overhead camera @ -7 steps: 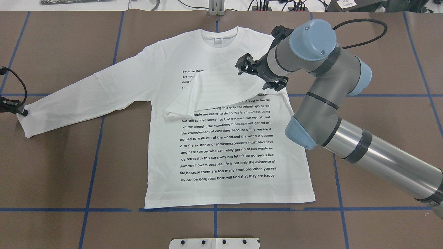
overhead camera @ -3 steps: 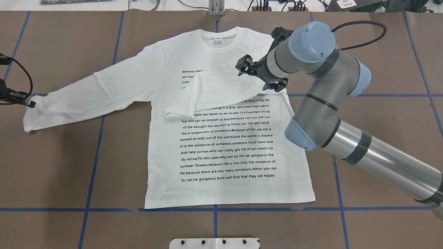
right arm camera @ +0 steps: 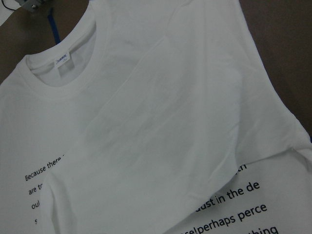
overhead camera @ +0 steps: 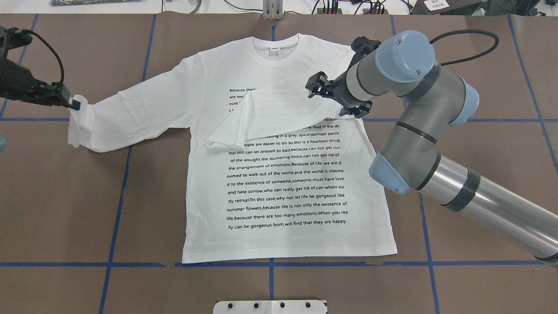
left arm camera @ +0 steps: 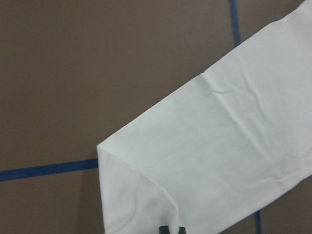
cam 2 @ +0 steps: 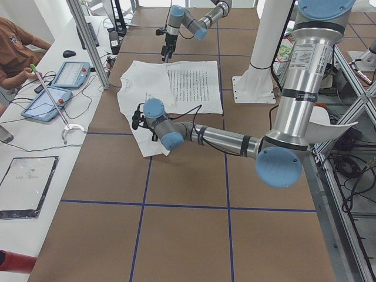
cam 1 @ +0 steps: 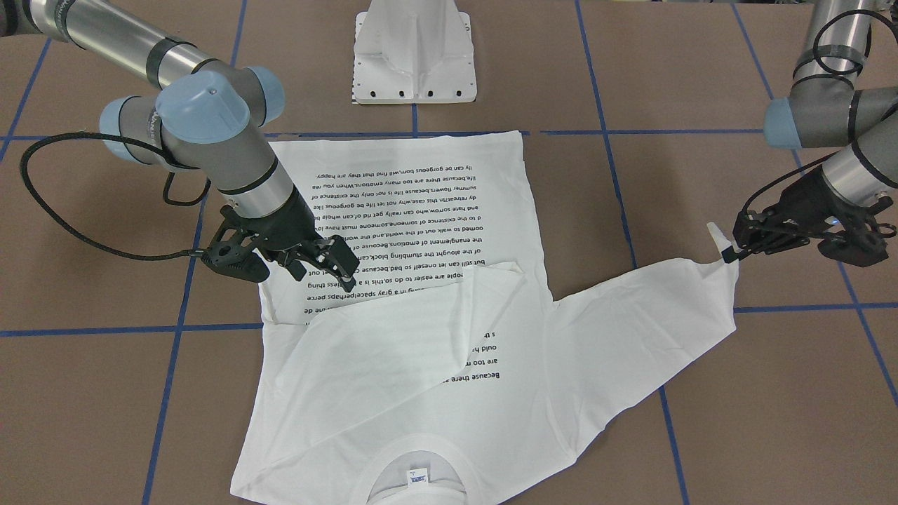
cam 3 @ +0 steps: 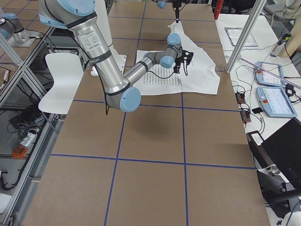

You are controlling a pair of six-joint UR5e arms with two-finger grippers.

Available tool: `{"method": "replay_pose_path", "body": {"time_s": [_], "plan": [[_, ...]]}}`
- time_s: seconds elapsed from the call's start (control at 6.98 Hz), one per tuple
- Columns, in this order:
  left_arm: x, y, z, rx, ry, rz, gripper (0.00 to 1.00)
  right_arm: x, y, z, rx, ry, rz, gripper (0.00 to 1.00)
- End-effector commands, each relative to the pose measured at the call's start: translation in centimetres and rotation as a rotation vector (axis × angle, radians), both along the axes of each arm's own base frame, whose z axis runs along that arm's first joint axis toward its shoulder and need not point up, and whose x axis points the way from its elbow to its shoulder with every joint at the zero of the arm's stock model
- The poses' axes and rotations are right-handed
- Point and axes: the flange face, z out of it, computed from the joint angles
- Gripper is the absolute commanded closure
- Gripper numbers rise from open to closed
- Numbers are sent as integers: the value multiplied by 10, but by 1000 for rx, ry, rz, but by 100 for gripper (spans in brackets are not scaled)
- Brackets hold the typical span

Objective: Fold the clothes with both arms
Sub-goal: 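Fold the other sleeve toward the collar with the left gripper while the right arm withdraws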

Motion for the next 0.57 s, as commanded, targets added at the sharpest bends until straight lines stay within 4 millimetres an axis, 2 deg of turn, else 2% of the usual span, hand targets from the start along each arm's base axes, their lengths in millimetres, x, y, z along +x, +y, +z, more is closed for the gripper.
{"method": "replay_pose_path", "body": {"time_s": [0.0,0.14,0.29,0.43], "plan": [[78,-16,-143,-130,155,6,100,37,8,24,0,11,24,1],[112,-22,-202,-170,202,-5,100,70,17,47,-4,27,47,0],[151,-22,-241,-196,229,-26,100,95,18,68,26,66,42,0],[188,-12,-280,-165,259,-61,100,118,17,92,21,98,55,0]]}}
